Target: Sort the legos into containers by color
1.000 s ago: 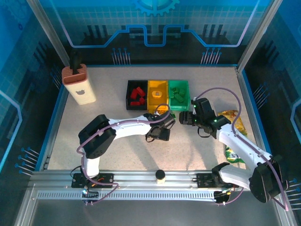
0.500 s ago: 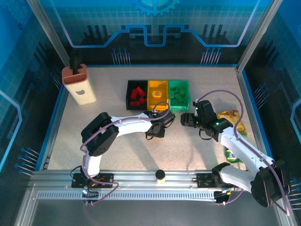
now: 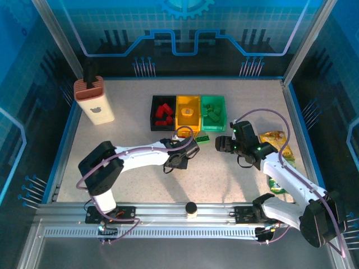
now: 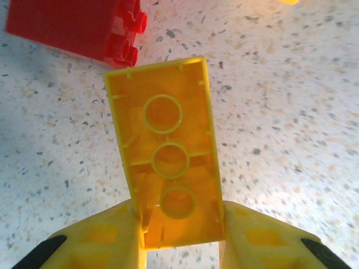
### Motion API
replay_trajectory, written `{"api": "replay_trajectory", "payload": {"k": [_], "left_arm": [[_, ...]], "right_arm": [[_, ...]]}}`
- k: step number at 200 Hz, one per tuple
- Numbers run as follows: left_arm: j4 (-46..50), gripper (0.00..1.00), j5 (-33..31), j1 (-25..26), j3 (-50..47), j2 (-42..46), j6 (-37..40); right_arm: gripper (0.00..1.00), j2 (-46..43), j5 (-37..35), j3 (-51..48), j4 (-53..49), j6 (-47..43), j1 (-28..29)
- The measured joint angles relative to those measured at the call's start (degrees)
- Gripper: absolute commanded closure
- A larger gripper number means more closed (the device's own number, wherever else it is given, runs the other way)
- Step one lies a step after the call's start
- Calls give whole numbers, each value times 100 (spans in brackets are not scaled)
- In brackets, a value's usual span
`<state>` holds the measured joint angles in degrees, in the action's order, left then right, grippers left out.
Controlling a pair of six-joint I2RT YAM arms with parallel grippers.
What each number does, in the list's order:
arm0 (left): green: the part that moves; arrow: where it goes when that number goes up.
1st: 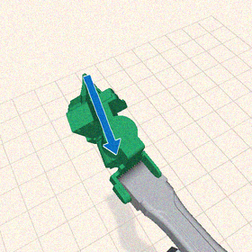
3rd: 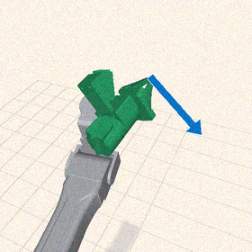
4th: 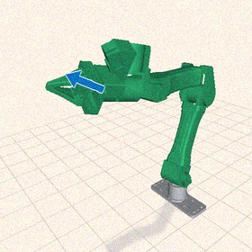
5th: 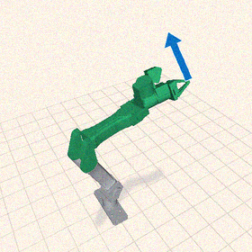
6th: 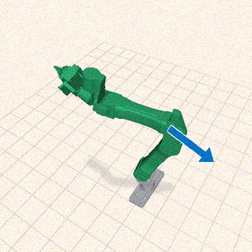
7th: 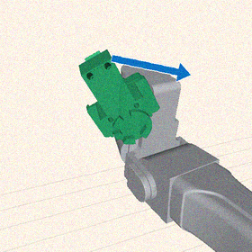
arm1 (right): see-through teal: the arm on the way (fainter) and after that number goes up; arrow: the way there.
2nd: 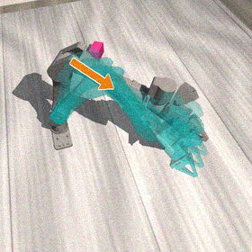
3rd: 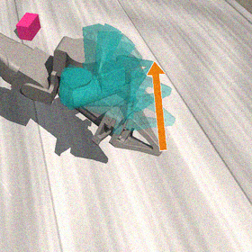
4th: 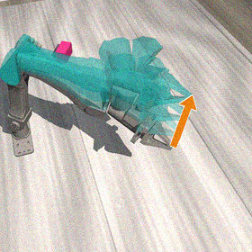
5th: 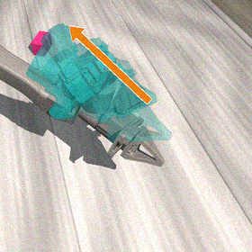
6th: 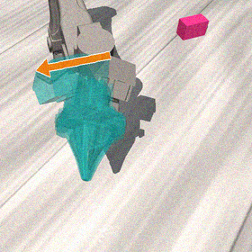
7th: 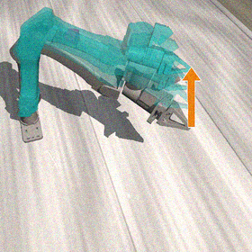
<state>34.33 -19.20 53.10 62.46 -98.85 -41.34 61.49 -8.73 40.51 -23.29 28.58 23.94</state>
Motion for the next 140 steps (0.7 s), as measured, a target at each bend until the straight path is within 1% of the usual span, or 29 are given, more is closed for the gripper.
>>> {"api": "replay_trajectory", "payload": {"k": [29,43,64,90,135,140], "left_arm": [[-9,71,-13,9,-20,566,92],[44,71,-11,-114,142,634,236],[55,71,13,-437,581,531,520],[52,71,138,-881,1331,162,859],[195,70,367,-1425,2824,-1008,1379],[227,68,380,-1464,2986,-1147,1445]], "right_arm": [[21,-4,20,-92,42,22,0],[21,-7,24,-118,50,44,0],[21,-17,42,-122,50,83,0],[21,-144,44,-184,70,129,4],[22,-302,55,-234,35,155,13],[21,-319,66,-234,28,166,17]]}}
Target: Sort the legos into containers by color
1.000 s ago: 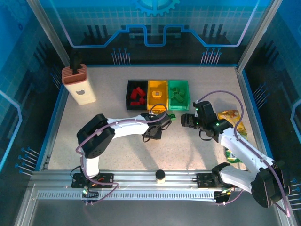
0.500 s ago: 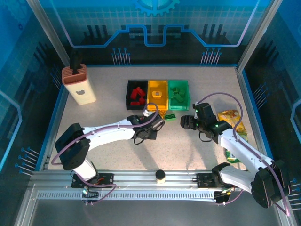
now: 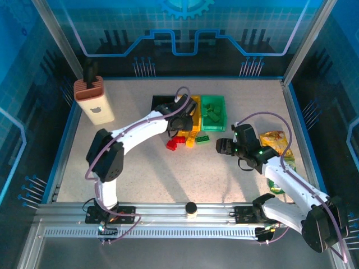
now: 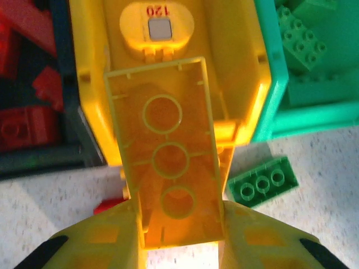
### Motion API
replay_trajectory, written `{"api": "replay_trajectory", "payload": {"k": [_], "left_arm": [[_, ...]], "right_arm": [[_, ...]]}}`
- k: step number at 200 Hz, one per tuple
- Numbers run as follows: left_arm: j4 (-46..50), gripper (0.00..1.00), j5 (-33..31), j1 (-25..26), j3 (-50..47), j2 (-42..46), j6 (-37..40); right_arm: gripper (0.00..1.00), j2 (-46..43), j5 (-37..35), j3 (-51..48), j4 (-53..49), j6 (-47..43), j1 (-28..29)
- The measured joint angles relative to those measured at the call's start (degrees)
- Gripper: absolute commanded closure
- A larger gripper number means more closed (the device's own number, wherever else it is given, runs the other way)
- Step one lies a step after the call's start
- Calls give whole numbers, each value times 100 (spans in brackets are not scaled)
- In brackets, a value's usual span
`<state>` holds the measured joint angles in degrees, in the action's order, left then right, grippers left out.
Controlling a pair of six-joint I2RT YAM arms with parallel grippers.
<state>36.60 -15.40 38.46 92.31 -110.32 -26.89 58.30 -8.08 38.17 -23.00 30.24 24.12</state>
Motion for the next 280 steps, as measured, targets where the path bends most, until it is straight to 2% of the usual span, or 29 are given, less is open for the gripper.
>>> {"api": "replay_trajectory", "payload": {"k": [4,7,12,15,39,68,105,153,190,247,280], "left_arm": [[33,65,7,-28,138,-109,39],[66,59,0,-46,234,-190,81],[103,42,-2,-72,402,-321,166],[131,36,-11,-87,496,-393,188],[374,20,-140,-151,1174,-852,474],[251,19,-151,-138,986,-584,551],[-254,20,-129,4,-625,1023,507],[-953,23,-125,127,-2553,2677,142],[-1198,23,-37,138,-3954,3416,-144],[-1316,23,-46,146,-4918,4723,-396],[-1303,23,-116,146,-5165,5056,-474]], "right_arm": [[21,-17,2,-4,-2,2,0],[21,-31,4,-7,-2,4,4],[21,-55,2,-13,-4,4,11],[21,-68,7,-24,0,7,15],[21,-142,61,-79,-13,24,35],[21,-138,105,-81,-11,20,125],[21,107,105,-55,-4,-42,514],[23,1266,-33,710,31,-184,1338],[27,2358,-92,1598,52,-350,1473],[34,3976,-120,2830,-164,-525,1521],[36,4551,-232,3296,-400,-525,1626]]}}
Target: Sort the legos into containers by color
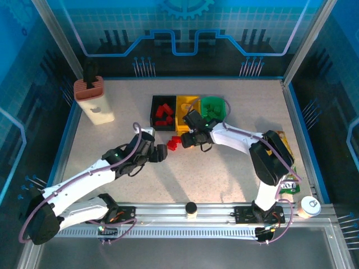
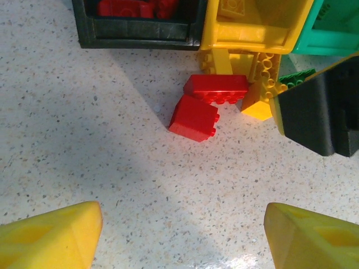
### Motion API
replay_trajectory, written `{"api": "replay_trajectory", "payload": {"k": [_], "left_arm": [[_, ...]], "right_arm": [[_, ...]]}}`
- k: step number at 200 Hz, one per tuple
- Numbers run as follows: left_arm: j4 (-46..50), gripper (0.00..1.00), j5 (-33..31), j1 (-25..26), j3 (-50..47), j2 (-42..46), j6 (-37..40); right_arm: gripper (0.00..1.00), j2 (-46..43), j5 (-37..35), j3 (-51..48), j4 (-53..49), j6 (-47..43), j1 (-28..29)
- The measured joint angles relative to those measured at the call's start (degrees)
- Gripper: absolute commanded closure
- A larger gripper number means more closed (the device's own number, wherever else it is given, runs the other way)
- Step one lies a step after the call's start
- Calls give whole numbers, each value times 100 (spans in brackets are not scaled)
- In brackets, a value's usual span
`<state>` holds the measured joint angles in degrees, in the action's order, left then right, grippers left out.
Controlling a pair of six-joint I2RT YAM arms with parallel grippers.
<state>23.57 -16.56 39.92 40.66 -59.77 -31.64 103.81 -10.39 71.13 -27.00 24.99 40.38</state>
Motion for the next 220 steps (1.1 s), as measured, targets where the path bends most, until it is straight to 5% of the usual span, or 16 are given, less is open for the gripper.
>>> {"api": "replay_trajectory", "payload": {"k": [46,103,131,198,220], "left_arm": [[9,23,-63,0,-164,111,-22],[7,23,-131,0,-260,125,-107],[9,24,-179,0,-260,142,-107],[13,25,-214,0,-260,348,-109],[11,24,-214,0,-291,420,-125]], "right_arm": [[41,562,-140,428,-208,7,92],[66,699,-289,437,-363,37,166],[70,691,-385,437,-424,48,227],[69,-109,-673,516,-745,-22,343],[53,-299,-723,632,-754,-94,337]]}}
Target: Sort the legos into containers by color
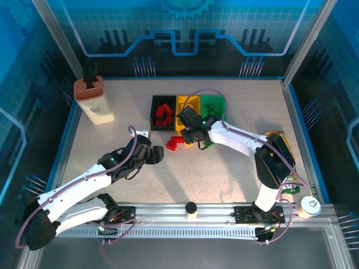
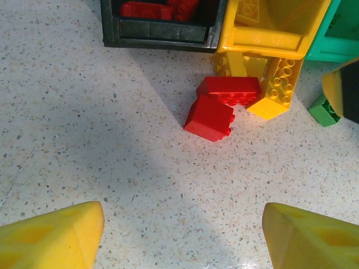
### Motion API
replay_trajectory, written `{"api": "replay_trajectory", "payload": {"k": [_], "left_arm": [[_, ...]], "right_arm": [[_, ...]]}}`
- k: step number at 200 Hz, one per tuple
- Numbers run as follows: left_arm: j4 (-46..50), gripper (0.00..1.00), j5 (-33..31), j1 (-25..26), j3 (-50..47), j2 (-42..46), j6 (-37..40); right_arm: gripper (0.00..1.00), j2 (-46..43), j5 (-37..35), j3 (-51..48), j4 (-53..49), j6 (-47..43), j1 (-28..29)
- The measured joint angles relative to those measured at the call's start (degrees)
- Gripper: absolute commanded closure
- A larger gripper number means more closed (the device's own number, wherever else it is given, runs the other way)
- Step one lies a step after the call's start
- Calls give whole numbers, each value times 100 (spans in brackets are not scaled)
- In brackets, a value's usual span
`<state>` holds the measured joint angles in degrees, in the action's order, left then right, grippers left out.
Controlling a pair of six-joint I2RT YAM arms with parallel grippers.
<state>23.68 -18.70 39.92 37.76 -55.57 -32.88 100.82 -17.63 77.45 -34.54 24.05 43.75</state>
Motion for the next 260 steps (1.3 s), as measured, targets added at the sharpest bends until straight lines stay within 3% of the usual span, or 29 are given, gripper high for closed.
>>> {"api": "replay_trajectory", "payload": {"k": [17,71,147,206,260], "left_arm": [[11,23,0,0,-46,44,-20],[50,23,2,0,-94,70,-26],[105,23,2,0,-142,175,-24],[103,23,2,0,-162,175,-26],[96,24,2,0,-227,175,-26]], "right_arm": [[42,15,7,72,4,22,-7],[32,804,79,363,-42,39,-61],[47,1392,118,699,-166,-13,-170],[47,1394,251,632,-101,-15,-170],[66,1300,323,446,-9,-74,-164]]}}
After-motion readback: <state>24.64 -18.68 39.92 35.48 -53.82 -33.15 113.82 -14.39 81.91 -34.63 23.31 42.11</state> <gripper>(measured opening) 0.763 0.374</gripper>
